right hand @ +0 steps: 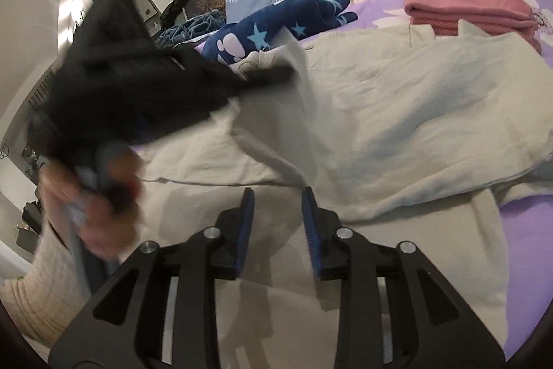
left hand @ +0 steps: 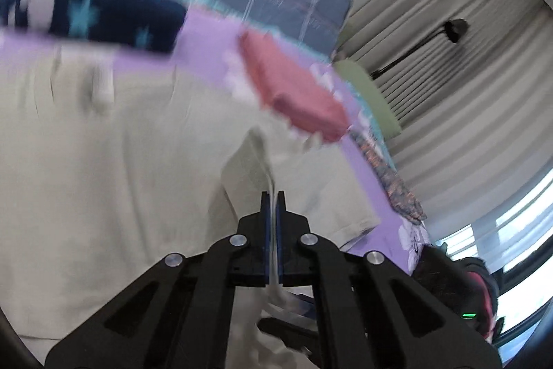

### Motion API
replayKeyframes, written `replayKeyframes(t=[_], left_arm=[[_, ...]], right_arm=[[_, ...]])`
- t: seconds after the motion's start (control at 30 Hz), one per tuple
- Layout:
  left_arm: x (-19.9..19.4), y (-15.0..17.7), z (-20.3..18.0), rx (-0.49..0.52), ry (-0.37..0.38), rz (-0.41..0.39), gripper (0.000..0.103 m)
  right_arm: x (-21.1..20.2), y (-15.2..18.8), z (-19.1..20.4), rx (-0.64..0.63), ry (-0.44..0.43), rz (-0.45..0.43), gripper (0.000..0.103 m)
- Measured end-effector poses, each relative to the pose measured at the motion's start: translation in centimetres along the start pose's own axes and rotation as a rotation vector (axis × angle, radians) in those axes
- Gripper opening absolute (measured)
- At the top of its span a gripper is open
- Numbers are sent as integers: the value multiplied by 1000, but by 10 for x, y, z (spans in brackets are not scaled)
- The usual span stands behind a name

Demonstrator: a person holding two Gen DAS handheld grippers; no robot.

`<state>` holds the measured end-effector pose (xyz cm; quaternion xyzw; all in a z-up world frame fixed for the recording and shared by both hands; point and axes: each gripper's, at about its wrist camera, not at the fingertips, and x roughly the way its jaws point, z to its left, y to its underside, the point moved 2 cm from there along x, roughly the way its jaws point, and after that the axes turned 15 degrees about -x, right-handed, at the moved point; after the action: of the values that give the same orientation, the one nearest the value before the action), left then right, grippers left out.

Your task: Fold small clothes

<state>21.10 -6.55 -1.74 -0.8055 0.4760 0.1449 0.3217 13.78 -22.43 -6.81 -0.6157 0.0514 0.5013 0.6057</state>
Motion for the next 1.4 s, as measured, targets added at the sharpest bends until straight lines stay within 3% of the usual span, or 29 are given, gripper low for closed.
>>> replayKeyframes(t=[0.1,0.17,0.2,0.27,0.37,0.43,0.47,0.63,0.73,0.77,0.8,0.83,0.93,1.03,1.17,1.27,1.33,1.37,1.4], left_arm=[[-46,-14,-19,69,17,-107,0],[-89,-25,-28,108,25,-208,0],[-112,-29,-29,121,21,-259,0],[-133,-33,-23,130,10,-287,0],[-124,-30,1,105,-77,-247,7],[-98,-14,26,71,-128,-160,34],[-84,-5,37,53,-141,-115,38],[-7,31,65,22,-176,94,41],[20,36,59,54,-178,114,45],[25,35,56,65,-168,113,30],[26,34,52,69,-147,122,9],[26,32,44,74,-129,133,3],[-1,19,11,151,-99,27,3],[-52,-3,-25,200,-32,-94,3],[-113,-21,-49,256,-9,-224,3],[-140,-23,-50,270,-32,-276,3],[-153,-25,-43,263,-73,-307,3],[-161,-23,-37,259,-99,-328,3],[-169,-23,-30,255,-126,-348,3]], right_arm=[[-5,5,-30,144,57,-31,35],[-9,13,-51,247,44,-70,30],[-8,15,-55,260,34,-71,26],[-7,16,-53,249,40,-73,25],[-6,11,-40,183,60,-63,37],[-6,10,-34,160,66,-56,40],[-8,12,-32,156,68,-52,40],[-17,19,-22,135,54,-12,40],[-31,26,-23,126,81,-17,40],[-35,27,-25,134,84,-22,40],[-41,29,-29,148,92,-28,40],[-43,30,-32,155,97,-32,41],[-50,28,-35,147,111,-42,43],[-47,19,-33,114,112,-38,43],[-28,5,-27,64,97,-27,43],[-10,0,-35,103,121,-25,43],[3,3,-49,156,200,23,41],[8,8,-55,187,218,39,29],[6,11,-56,202,215,24,27]])
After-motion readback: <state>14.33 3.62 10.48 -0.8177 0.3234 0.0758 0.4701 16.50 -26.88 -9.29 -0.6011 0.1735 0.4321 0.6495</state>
